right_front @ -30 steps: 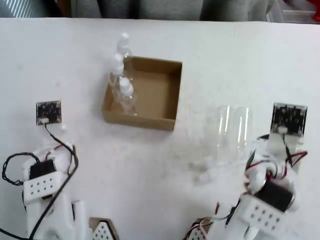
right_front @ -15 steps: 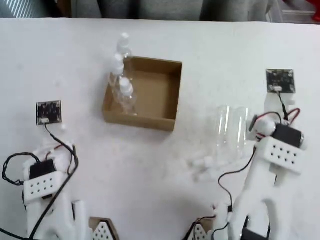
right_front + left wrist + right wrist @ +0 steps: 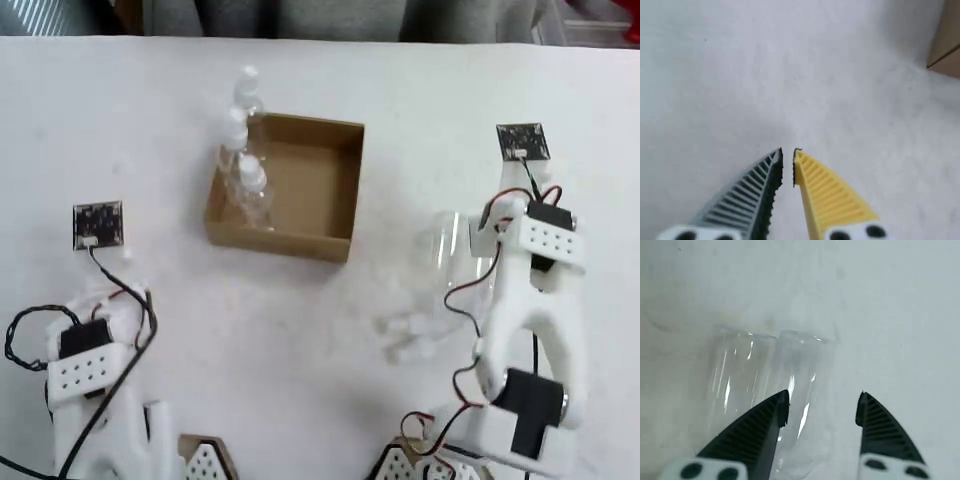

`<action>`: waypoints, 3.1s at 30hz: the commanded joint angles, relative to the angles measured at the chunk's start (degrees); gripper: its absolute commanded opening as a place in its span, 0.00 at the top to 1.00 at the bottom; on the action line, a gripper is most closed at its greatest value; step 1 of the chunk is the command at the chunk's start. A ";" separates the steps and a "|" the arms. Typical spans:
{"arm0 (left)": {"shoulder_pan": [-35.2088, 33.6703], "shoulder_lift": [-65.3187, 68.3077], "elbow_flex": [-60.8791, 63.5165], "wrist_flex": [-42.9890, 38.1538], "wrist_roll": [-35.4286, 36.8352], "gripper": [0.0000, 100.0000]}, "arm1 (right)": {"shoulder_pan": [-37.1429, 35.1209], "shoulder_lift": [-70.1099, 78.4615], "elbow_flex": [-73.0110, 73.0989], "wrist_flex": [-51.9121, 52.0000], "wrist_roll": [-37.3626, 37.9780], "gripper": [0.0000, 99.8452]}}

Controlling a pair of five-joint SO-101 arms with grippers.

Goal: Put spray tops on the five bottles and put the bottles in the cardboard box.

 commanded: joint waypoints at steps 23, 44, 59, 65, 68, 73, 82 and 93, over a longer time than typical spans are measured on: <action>-0.31 0.31 -0.18 -1.23 -0.62 0.94 | -2.33 24.31 -19.78 5.76 5.01 0.96; -0.31 0.31 -0.18 -1.23 -0.62 0.94 | -15.08 4.35 -45.89 40.31 10.90 0.98; -0.57 0.31 -0.18 -1.23 -0.62 0.94 | -53.58 -18.68 -17.93 42.51 10.90 0.98; -0.57 0.31 -0.18 -1.23 -0.62 0.94 | -63.52 -20.53 -2.90 33.36 10.90 0.98; -0.57 0.31 -0.18 -1.23 -0.62 0.94 | -65.80 -20.53 4.04 26.24 11.69 0.98; -0.57 0.31 -0.18 -1.23 -0.62 0.94 | -67.82 -20.53 11.08 18.86 15.38 0.98; -0.57 0.31 -0.18 -1.23 -0.62 0.94 | -67.82 -20.44 16.88 13.41 15.56 0.80; -0.57 0.40 -0.18 -1.23 -0.62 0.94 | -64.92 -21.05 16.00 12.00 11.87 0.74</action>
